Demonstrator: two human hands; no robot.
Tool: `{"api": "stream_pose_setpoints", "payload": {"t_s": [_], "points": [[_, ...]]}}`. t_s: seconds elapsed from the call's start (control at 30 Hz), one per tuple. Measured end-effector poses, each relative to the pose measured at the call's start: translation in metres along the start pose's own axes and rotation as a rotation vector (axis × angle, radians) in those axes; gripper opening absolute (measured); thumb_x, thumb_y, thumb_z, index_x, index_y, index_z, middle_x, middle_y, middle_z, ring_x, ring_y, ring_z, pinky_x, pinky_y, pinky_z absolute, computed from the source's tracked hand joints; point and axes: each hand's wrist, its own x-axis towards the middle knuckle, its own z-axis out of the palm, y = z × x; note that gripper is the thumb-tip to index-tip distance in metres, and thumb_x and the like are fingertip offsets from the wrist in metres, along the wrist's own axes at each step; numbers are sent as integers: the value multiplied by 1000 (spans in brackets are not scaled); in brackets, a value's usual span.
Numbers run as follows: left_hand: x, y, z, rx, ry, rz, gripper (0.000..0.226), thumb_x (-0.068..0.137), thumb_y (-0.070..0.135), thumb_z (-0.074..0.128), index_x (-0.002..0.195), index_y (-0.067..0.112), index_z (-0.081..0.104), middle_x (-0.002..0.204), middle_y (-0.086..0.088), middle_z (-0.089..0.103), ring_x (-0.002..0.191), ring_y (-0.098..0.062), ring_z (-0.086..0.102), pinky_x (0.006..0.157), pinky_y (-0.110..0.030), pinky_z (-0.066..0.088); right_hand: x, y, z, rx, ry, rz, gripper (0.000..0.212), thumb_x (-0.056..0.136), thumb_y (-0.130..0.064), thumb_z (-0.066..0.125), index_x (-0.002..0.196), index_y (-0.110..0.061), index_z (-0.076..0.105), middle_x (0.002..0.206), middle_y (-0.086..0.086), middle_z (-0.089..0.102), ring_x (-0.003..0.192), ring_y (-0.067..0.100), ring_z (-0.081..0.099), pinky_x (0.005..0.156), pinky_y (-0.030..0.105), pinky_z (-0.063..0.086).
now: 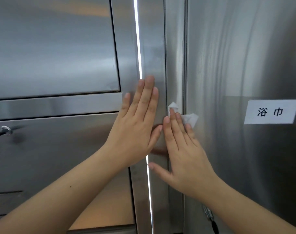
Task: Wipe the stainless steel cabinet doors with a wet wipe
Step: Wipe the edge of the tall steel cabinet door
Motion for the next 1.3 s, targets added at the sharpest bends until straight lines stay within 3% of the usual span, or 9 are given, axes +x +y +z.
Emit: {"api": "stream_pose_setpoints", "payload": {"t_s": [0.53,0.9,1.07,1.3], "points": [[-44,22,14,-70,-72,-17,73,92,34,39,146,-5,8,155,-17,6,144,-30,1,116,-45,6,-50,-9,19,21,-58,-9,88,90,-62,34,147,0,10,153,25,14,143,34,14,115,43,16],[-69,36,17,-88,-138,-36,72,91,33,40,146,-4,11,154,-20,8,143,-28,-4,116,-43,6,-80,-23,34,50,-95,60,87,92,-60,34,146,3,9,152,27,15,143,34,13,116,45,16],[-83,43,20,-99,-187,-43,74,93,35,37,147,1,-1,153,-15,-14,143,-25,-14,117,-41,-1,-94,-27,40,41,-122,69,85,93,-62,30,146,2,9,152,27,15,143,35,13,117,44,14],[-103,53,26,-124,-202,-42,72,94,36,34,147,2,0,153,-12,-18,144,-25,-14,117,-40,-1,-117,-32,51,76,-113,72,88,92,-59,35,150,-2,1,153,24,14,143,36,14,115,46,18]]}}
